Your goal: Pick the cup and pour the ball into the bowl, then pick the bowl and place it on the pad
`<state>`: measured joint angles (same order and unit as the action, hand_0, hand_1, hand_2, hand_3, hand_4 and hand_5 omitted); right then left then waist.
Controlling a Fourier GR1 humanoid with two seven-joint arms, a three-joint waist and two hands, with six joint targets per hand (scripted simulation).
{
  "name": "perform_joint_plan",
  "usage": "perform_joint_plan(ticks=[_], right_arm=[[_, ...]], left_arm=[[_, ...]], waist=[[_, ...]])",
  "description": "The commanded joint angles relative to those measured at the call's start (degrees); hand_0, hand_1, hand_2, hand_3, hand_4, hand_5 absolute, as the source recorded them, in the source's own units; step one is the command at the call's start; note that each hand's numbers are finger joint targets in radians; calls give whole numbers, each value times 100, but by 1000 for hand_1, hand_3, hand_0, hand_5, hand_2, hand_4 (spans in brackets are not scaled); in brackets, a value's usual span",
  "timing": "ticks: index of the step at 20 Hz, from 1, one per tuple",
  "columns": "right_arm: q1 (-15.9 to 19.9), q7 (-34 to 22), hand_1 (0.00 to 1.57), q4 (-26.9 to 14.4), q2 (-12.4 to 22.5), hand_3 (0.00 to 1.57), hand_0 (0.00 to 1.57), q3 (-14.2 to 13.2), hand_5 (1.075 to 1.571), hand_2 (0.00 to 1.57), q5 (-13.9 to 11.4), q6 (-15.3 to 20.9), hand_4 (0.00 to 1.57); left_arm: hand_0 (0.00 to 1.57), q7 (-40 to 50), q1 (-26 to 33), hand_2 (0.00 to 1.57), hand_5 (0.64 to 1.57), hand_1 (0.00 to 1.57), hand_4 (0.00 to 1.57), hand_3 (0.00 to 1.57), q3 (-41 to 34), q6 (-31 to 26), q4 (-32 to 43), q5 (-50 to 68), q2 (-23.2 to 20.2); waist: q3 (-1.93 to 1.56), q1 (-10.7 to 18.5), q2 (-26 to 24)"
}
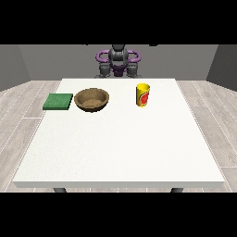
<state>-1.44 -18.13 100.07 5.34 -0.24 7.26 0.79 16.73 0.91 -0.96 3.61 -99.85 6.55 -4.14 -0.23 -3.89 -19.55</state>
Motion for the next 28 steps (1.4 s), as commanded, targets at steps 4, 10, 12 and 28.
perform_joint_plan(ticks=[4, 10, 12, 28], right_arm=[[205, -1357, 0, 1378, 256, 0, 0, -249, 1548, 0, 356, 191, 789], [533, 65, 0, 1097, -171, 0, 0, -57, 1540, 0, -89, 323, 716], [605, 614, 0, 809, -301, 0, 0, 54, 1550, 0, -125, 199, 730], [706, 1856, 0, 5, 233, 0, 0, -784, 1559, 0, 445, -683, 667]], left_arm=[[0, 1338, -706, 0, 1560, 0, 581, 0, 53, 583, -868, -123, 48], [0, -512, -1207, 0, 1555, 0, 609, 0, 2, 451, -75, -438, 165], [0, -693, -1653, 0, 1544, 0, 583, 0, -77, 555, 93, -480, 201], [0, -3698, -1885, 0, 1451, 0, 0, 0, -695, -82, 3225, -471, -44]], waist=[[22, -135, 138], [25, -201, 1781], [22, -201, 2322], [25, -399, 3218]])
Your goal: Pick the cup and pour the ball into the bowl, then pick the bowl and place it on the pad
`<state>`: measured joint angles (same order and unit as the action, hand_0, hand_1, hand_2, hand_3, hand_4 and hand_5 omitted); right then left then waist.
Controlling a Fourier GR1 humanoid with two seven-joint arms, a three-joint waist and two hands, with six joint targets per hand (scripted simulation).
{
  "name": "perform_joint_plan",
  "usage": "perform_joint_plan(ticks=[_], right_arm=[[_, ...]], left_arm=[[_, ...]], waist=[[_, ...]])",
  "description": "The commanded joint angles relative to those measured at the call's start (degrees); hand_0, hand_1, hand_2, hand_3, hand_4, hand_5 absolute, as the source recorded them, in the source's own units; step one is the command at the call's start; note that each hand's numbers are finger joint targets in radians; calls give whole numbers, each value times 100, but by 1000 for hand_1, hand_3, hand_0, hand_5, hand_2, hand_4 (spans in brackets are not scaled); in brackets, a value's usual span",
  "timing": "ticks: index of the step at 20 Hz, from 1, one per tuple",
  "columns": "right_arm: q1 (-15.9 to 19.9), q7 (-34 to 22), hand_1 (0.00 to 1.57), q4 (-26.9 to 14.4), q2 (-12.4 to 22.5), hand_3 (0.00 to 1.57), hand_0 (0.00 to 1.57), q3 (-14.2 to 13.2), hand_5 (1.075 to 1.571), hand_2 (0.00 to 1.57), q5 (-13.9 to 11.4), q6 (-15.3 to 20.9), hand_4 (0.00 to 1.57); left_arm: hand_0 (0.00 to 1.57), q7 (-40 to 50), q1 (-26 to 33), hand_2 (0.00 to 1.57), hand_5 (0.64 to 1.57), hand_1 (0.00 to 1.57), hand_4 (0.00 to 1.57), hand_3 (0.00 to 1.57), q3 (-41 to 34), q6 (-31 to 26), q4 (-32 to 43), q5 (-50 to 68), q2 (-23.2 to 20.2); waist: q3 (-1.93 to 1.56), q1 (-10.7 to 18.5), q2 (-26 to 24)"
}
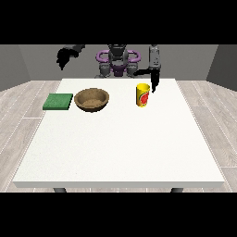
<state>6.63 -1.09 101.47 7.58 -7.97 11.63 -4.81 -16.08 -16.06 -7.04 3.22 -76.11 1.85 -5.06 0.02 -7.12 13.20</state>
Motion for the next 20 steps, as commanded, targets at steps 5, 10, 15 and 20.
perform_joint_plan(ticks=[5, 10, 15, 20], right_arm=[[74, 105, 0, -656, 324, 0, 0, -388, 1560, 0, 251, -371, 670], [389, -111, 0, -554, 280, 0, 0, -273, 1563, 0, 227, -221, 671], [431, 187, 0, -780, 541, 0, 0, -567, 1566, 0, 395, -523, 681], [497, -214, 0, -107, 746, 140, 0, -640, 1569, 0, 901, -789, 647]], left_arm=[[0, -608, -701, 0, 1433, 0, 138, 0, -313, -219, 1760, 28, -269], [0, -1543, -1000, 0, 1423, 0, 189, 0, -385, 29, 2712, -61, -3], [0, -1941, -1340, 0, 1535, 0, 645, 0, -582, 180, 3381, -1, -17], [1226, -2629, -1272, 1571, 1481, 1226, 1336, 1571, -737, 937, 3848, -415, -344]], waist=[[0, 13, -344], [2, -92, -16], [2, -252, 206], [7, -777, 483]])
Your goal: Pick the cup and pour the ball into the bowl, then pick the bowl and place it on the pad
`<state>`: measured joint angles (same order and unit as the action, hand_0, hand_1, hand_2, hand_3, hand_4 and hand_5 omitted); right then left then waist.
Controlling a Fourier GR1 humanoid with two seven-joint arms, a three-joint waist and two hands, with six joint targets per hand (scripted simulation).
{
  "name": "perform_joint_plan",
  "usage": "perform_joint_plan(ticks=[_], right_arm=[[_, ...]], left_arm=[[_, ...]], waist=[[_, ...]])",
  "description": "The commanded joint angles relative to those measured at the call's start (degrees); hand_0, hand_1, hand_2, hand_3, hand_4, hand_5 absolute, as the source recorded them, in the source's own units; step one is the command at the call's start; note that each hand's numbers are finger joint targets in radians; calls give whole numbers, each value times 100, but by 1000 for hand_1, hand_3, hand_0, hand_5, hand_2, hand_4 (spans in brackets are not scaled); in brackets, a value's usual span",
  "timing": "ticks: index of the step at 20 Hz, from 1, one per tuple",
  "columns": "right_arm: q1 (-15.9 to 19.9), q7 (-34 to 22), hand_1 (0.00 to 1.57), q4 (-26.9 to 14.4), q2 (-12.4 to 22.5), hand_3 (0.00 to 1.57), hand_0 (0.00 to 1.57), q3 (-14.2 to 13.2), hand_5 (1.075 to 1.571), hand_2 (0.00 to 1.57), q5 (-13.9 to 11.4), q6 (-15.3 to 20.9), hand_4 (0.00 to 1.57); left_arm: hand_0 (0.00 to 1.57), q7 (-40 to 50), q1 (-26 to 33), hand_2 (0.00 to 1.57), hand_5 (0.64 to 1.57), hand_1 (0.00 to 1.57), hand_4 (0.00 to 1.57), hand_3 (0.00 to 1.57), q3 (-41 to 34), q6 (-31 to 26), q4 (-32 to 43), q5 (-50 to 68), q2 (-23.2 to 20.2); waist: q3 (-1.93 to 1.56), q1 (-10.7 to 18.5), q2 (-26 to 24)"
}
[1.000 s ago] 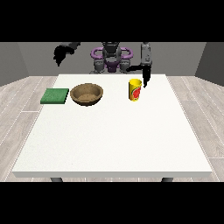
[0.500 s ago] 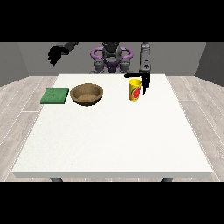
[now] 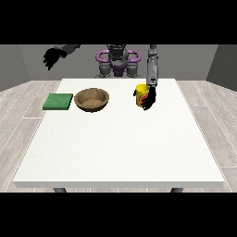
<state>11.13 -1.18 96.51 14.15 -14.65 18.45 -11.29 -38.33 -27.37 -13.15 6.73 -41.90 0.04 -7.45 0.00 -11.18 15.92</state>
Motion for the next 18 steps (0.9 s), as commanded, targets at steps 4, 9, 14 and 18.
perform_joint_plan(ticks=[4, 9, 14, 18], right_arm=[[110, -631, 0, 393, 481, 164, 0, -354, 1568, 0, 724, -321, 642], [160, -621, 0, -653, 732, 269, 0, -706, 1568, 0, 821, -448, 640], [-249, -282, 0, -1292, 528, 276, 0, -535, 1564, 0, 559, -697, 639], [148, -389, 0, -1603, 803, 174, 0, -609, 1562, 0, 587, -766, 643]], left_arm=[[1283, -534, -209, 1571, 1457, 1283, 1366, 1571, -217, 813, 772, -227, -70], [1276, 619, -446, 1571, 1436, 1276, 1391, 1571, 371, 1263, 503, -818, -93], [1298, 1572, -651, 1571, 1488, 1298, 1398, 1571, 1324, 2315, 351, -2046, 114], [1362, 2490, -1310, 1571, 1533, 1362, 1448, 1571, 2100, 3077, 733, -3468, -407]], waist=[[7, -416, 135], [-3, 5, -709], [-23, 38, -1466], [-60, 4, -1302]])
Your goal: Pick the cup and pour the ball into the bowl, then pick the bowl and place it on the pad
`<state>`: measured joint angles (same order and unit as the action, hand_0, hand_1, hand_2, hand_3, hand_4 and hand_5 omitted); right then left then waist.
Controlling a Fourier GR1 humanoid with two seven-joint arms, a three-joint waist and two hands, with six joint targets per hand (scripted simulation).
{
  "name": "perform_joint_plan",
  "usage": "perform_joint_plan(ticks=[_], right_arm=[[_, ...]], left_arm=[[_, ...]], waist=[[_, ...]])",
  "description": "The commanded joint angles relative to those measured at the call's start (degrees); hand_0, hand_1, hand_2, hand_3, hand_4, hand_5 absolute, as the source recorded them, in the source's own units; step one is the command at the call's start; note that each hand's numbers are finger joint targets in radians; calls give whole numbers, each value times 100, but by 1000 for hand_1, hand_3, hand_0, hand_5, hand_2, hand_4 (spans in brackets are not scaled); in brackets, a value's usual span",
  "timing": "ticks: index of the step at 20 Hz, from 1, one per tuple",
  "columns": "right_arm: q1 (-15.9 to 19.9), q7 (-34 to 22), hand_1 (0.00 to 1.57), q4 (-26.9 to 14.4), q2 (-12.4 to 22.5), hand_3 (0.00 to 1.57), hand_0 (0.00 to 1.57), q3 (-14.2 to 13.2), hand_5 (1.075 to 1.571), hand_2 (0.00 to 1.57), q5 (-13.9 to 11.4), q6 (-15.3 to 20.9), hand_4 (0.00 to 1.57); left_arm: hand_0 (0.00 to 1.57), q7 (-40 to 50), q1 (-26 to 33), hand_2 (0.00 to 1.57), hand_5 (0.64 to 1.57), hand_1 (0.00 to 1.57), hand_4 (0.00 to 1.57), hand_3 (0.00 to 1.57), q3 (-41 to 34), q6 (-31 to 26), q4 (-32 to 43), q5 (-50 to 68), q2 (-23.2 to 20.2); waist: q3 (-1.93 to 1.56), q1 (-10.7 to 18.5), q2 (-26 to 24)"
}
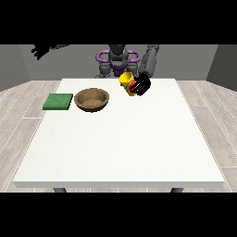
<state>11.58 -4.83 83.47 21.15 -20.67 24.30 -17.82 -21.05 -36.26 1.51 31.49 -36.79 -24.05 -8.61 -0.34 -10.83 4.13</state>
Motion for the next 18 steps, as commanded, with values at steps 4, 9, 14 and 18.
perform_joint_plan(ticks=[4, 9, 14, 18], right_arm=[[-75, 345, 0, -809, -20, 83, 0, -7, 1561, 0, -250, -121, 675], [-226, 281, 0, -1206, 117, 0, 0, -208, 1560, 0, -125, -228, 688], [163, 296, 0, -1697, 236, 172, 0, -194, 1560, 0, -116, -359, 699], [156, 535, 0, -1749, 213, 177, 0, -192, 1556, 0, -141, -480, 694]], left_arm=[[1357, 2110, -750, 1571, 1535, 1357, 1456, 1571, 1475, 757, 612, -2156, 316], [1347, 3381, -1076, 1571, 1540, 1347, 1444, 1571, 1996, 316, 932, -2985, 800], [1311, 4504, -1662, 1571, 1529, 1311, 1470, 1571, 2793, -340, 904, -3659, 854], [1456, 5134, -2417, 1571, 1557, 1456, 1260, 1571, 3082, -827, 1294, -4433, 838]], waist=[[-6, 179, -484], [24, 370, -877], [24, 346, -854], [23, 252, -682]])
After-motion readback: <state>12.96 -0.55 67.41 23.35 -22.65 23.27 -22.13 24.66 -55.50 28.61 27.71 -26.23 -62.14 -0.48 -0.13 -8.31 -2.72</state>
